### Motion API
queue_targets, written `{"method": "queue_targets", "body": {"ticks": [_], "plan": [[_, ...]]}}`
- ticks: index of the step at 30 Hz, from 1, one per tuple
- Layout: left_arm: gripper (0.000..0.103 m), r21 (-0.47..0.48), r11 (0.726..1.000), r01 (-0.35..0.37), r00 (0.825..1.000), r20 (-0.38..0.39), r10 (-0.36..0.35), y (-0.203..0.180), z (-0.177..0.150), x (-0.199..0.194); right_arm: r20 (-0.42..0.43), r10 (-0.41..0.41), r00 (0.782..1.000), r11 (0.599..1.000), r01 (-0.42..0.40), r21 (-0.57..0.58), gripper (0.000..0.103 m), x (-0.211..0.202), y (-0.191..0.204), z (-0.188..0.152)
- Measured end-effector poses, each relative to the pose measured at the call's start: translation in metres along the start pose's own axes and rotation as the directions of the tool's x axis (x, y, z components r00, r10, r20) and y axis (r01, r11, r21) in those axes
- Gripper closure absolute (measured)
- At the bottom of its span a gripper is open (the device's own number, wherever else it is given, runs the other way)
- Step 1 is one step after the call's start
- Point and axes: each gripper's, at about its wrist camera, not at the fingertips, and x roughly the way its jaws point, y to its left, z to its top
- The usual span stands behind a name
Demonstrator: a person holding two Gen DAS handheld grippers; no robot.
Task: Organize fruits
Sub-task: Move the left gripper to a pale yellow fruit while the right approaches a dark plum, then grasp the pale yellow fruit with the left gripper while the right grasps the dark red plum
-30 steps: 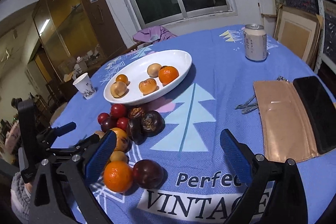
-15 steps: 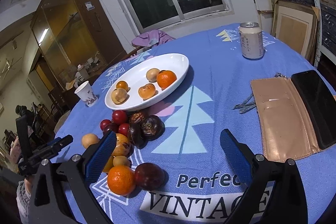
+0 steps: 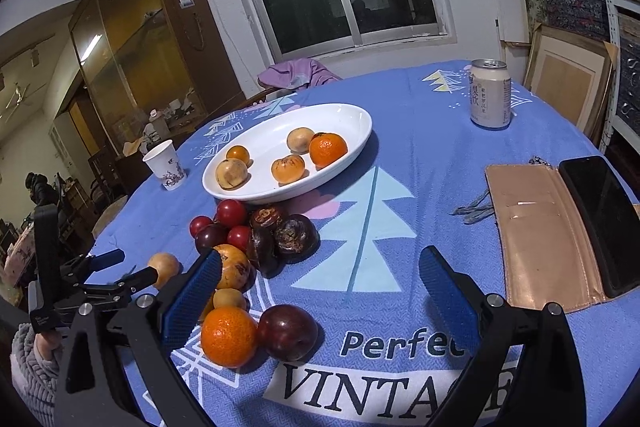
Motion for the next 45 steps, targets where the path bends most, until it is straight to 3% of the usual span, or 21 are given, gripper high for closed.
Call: {"method": "queue_targets", "body": {"ticks": [5, 7, 12, 16, 20, 25, 32, 36, 41, 45], "plan": [[0.004, 0.024, 1.000, 0.000, 1.000, -0.017, 0.001, -0.007, 0.002, 0.005, -0.016, -0.051, 0.999, 0.995, 0.049, -0.091, 0.003, 0.000, 0.012, -0.007], [0.017, 0.016, 1.000, 0.002, 0.999, -0.039, -0.002, -0.005, 0.002, 0.010, -0.030, -0.066, 0.997, 0.992, 0.062, -0.110, 0.003, 0.000, 0.014, -0.012], [0.028, 0.043, 0.999, 0.032, 0.998, -0.062, -0.029, -0.012, 0.003, 0.016, -0.032, -0.085, 0.996, 0.984, 0.079, -0.157, 0.004, -0.004, 0.022, -0.021], [0.032, 0.054, 0.997, 0.061, 0.995, -0.084, -0.056, -0.016, 0.003, 0.021, -0.040, -0.087, 0.995, 0.984, 0.079, -0.159, 0.020, -0.004, 0.022, -0.023], [0.032, 0.047, 0.997, 0.068, 0.993, -0.103, -0.063, -0.016, 0.004, 0.025, -0.068, -0.085, 0.994, 0.984, 0.072, -0.165, 0.026, 0.001, 0.022, -0.024], [0.031, 0.048, 0.997, 0.061, 0.993, -0.105, -0.055, -0.017, 0.004, 0.025, -0.129, -0.085, 0.988, 0.982, 0.061, -0.177, 0.026, 0.015, 0.024, -0.027], [0.025, 0.038, 0.998, 0.050, 0.993, -0.113, -0.045, -0.015, 0.004, 0.028, -0.145, -0.082, 0.986, 0.979, 0.053, -0.197, 0.026, 0.018, 0.028, -0.029], [0.023, 0.034, 0.998, 0.048, 0.993, -0.113, -0.043, -0.014, 0.004, 0.027, -0.129, 0.034, 0.991, 0.971, -0.063, -0.232, 0.026, 0.010, 0.042, -0.030], [0.019, 0.021, 0.999, 0.047, 0.992, -0.118, -0.044, -0.011, 0.004, 0.028, -0.083, -0.021, 0.996, 0.995, 0.013, -0.102, 0.026, 0.003, 0.014, -0.022], [0.019, 0.022, 0.999, 0.046, 0.992, -0.117, -0.043, -0.011, 0.004, 0.029, -0.114, -0.023, 0.993, 0.982, 0.001, -0.189, 0.026, 0.008, 0.031, -0.027]]}}
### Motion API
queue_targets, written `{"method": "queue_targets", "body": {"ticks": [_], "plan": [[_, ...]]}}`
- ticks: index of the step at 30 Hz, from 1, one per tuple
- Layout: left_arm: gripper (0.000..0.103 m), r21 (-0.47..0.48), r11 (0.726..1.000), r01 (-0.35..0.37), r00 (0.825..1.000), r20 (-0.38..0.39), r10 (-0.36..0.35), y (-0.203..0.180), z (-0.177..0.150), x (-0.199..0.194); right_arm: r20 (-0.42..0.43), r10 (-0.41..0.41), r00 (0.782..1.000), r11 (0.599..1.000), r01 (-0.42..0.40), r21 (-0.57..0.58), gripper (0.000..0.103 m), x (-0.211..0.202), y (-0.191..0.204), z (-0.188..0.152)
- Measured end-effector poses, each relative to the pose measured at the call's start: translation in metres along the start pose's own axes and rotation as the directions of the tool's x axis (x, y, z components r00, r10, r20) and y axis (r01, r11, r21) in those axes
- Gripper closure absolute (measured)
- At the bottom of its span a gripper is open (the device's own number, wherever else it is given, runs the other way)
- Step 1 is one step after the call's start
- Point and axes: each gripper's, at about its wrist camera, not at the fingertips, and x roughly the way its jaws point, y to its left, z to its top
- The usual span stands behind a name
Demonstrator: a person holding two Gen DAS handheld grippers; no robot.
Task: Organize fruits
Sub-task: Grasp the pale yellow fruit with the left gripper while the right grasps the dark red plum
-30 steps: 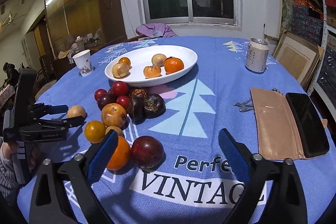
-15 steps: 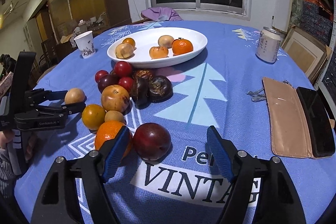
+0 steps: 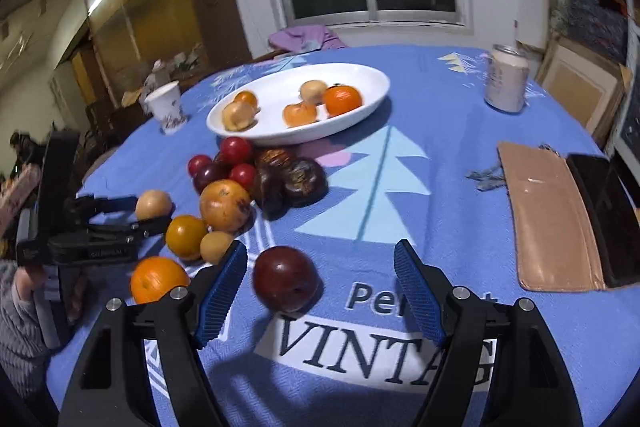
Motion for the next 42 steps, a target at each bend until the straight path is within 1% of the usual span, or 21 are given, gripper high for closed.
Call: {"method": "queue_targets", "body": {"ticks": [1, 3, 4, 5, 6, 10, 18, 22, 26, 29, 31, 32, 33, 34, 39, 42], "plan": [[0.018, -0.003, 1.000, -0.001, 1.000, 0.000, 0.001, 0.000, 0.000, 0.000, -0.003, 0.000, 1.000, 1.000, 0.000, -0.021, 0.026, 0.001, 0.004, 0.000], [0.018, -0.001, 1.000, -0.003, 1.000, -0.001, 0.003, 0.000, 0.000, 0.000, -0.025, -0.002, 1.000, 1.000, 0.001, -0.021, 0.026, 0.005, 0.004, -0.001], [0.018, 0.000, 1.000, -0.003, 1.000, -0.001, 0.003, 0.000, 0.000, 0.000, -0.042, -0.003, 0.999, 1.000, 0.003, -0.015, 0.033, 0.008, 0.002, -0.002], [0.018, -0.001, 1.000, -0.003, 1.000, -0.001, 0.003, 0.000, 0.000, 0.000, -0.065, -0.002, 0.998, 1.000, 0.002, -0.011, 0.041, 0.013, 0.002, -0.002], [0.018, -0.001, 1.000, -0.002, 1.000, -0.001, 0.002, 0.000, 0.000, 0.000, -0.083, 0.006, 0.997, 1.000, -0.007, -0.015, 0.047, 0.017, 0.003, -0.002], [0.018, 0.000, 1.000, -0.002, 1.000, -0.001, 0.002, 0.000, 0.000, 0.000, -0.113, 0.011, 0.993, 0.998, -0.018, -0.059, 0.047, 0.022, 0.013, -0.003], [0.018, -0.014, 1.000, 0.011, 1.000, 0.003, -0.011, -0.001, 0.000, 0.001, -0.155, 0.046, 0.987, 0.996, -0.057, -0.062, 0.047, 0.029, 0.016, -0.006], [0.029, -0.031, 0.999, 0.017, 1.000, 0.015, -0.017, 0.002, 0.000, -0.001, -0.162, 0.096, 0.982, 0.993, -0.105, -0.049, 0.061, 0.030, 0.017, -0.006], [0.033, -0.034, 0.999, 0.026, 1.000, 0.019, -0.025, 0.002, 0.000, -0.002, -0.175, 0.120, 0.977, 0.991, -0.129, -0.040, 0.064, 0.031, 0.017, -0.007], [0.041, -0.021, 0.999, 0.041, 0.999, 0.024, -0.040, 0.000, 0.000, -0.004, -0.175, 0.126, 0.976, 0.990, -0.134, -0.036, 0.064, 0.031, 0.016, -0.006], [0.049, -0.008, 0.999, 0.049, 0.998, 0.027, -0.049, -0.002, 0.000, -0.004, -0.175, 0.127, 0.976, 0.990, -0.135, -0.036, 0.064, 0.031, 0.016, -0.006], [0.051, -0.002, 0.999, 0.054, 0.998, 0.029, -0.054, -0.003, 0.000, -0.005, -0.175, 0.127, 0.976, 0.990, -0.135, -0.035, 0.064, 0.031, 0.016, -0.006], [0.056, 0.002, 0.998, 0.059, 0.998, 0.030, -0.059, -0.004, 0.000, -0.005, -0.175, 0.127, 0.976, 0.990, -0.135, -0.035, 0.064, 0.031, 0.016, -0.006], [0.058, 0.007, 0.998, 0.066, 0.997, 0.031, -0.066, -0.005, 0.000, -0.006, -0.175, 0.127, 0.976, 0.990, -0.135, -0.035, 0.064, 0.031, 0.016, -0.006], [0.059, -0.007, 0.997, 0.073, 0.997, 0.039, -0.073, -0.004, 0.000, -0.007, -0.168, 0.133, 0.977, 0.990, -0.138, -0.019, 0.065, 0.031, 0.013, -0.006], [0.059, -0.009, 0.998, 0.061, 0.996, 0.059, -0.060, -0.003, 0.000, -0.012, -0.145, 0.127, 0.981, 0.992, -0.126, 0.016, 0.065, 0.028, 0.006, -0.005]]}}
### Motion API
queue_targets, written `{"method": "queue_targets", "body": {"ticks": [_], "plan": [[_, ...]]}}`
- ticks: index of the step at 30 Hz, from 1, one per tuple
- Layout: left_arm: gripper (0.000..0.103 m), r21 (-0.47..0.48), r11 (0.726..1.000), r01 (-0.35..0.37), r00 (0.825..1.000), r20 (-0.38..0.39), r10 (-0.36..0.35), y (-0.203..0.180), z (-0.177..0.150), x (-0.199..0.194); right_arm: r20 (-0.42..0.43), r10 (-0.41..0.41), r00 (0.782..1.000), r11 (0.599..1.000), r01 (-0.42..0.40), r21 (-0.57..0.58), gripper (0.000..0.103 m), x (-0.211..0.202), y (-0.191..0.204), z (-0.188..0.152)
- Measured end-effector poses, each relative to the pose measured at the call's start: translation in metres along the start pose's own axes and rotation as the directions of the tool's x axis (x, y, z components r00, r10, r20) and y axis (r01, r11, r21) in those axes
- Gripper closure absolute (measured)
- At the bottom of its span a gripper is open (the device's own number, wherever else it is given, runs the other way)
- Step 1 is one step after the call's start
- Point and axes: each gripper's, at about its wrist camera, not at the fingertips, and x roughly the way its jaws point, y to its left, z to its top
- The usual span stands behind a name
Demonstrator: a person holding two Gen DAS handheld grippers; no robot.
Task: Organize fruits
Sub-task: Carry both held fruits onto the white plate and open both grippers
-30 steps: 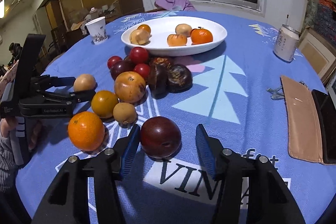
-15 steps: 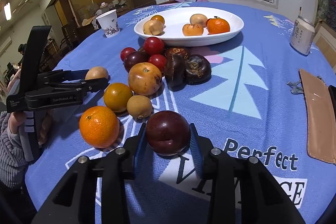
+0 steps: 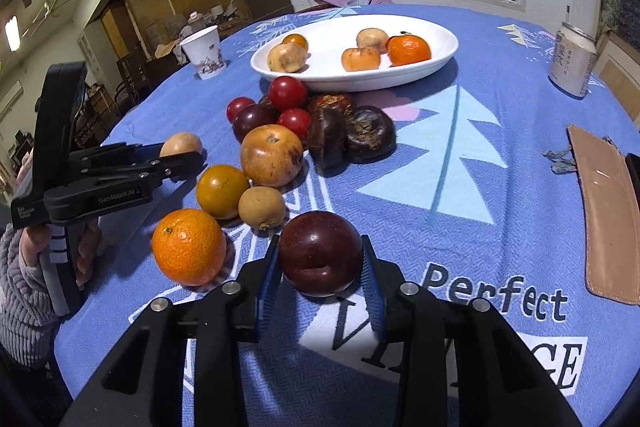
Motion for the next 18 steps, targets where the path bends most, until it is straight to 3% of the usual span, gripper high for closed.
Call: {"method": "queue_targets", "body": {"ticks": [7, 13, 18], "plan": [[0.059, -0.007, 1.000, -0.026, 0.996, 0.091, 0.027, -0.003, 0.030, -0.022, 0.076, -0.010, 0.997, 0.999, 0.006, 0.043, 0.065, -0.018, -0.010, 0.016], [0.059, -0.027, 0.999, -0.026, 0.990, 0.136, 0.029, -0.013, 0.098, -0.017, 0.196, -0.053, 0.979, 0.998, 0.046, 0.041, 0.065, -0.045, -0.015, 0.097], [0.059, -0.012, 1.000, 0.005, 0.994, 0.112, -0.004, -0.035, 0.126, 0.012, 0.220, -0.083, 0.972, 0.991, 0.058, 0.120, 0.065, -0.018, -0.036, 0.164]]}}
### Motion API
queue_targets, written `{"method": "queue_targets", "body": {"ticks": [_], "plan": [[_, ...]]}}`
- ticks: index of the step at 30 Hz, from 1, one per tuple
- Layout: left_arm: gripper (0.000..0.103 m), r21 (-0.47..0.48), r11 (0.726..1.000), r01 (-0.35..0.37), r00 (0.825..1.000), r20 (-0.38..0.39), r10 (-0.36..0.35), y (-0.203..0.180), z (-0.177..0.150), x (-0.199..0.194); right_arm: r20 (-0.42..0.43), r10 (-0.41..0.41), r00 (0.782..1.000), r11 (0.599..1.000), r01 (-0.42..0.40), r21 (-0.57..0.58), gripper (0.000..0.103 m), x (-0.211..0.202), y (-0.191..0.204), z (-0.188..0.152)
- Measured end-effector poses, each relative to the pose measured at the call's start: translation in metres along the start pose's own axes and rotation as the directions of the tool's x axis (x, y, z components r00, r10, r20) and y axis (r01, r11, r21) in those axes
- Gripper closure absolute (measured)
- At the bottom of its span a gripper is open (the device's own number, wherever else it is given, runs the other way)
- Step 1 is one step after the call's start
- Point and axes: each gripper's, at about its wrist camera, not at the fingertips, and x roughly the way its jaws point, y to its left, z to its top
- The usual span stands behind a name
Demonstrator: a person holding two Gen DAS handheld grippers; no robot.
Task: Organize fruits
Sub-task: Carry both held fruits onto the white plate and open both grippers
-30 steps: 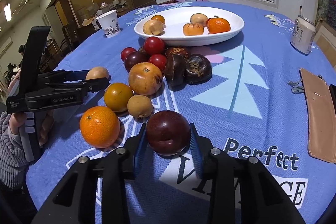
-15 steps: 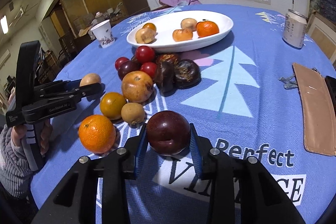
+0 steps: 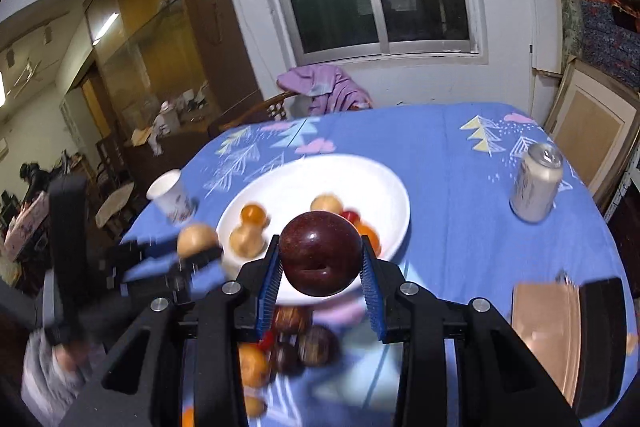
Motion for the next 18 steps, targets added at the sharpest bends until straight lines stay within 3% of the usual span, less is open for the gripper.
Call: {"method": "queue_targets", "body": {"ticks": [8, 14, 18], "plan": [[0.059, 0.051, 0.999, 0.002, 0.996, -0.090, 0.003, -0.017, 0.006, 0.060, -0.138, -0.045, 0.989, 0.996, 0.055, 0.071, 0.065, 0.108, -0.024, 0.030], [0.057, 0.056, 0.998, 0.023, 0.993, -0.118, -0.016, -0.016, 0.007, 0.078, -0.200, -0.083, 0.976, 0.988, 0.107, 0.114, 0.064, 0.151, -0.042, 0.029], [0.039, 0.071, 0.997, 0.024, 0.995, -0.097, -0.017, -0.019, 0.009, 0.075, -0.227, -0.078, 0.971, 0.985, 0.111, 0.135, 0.063, 0.160, -0.048, 0.028]]}}
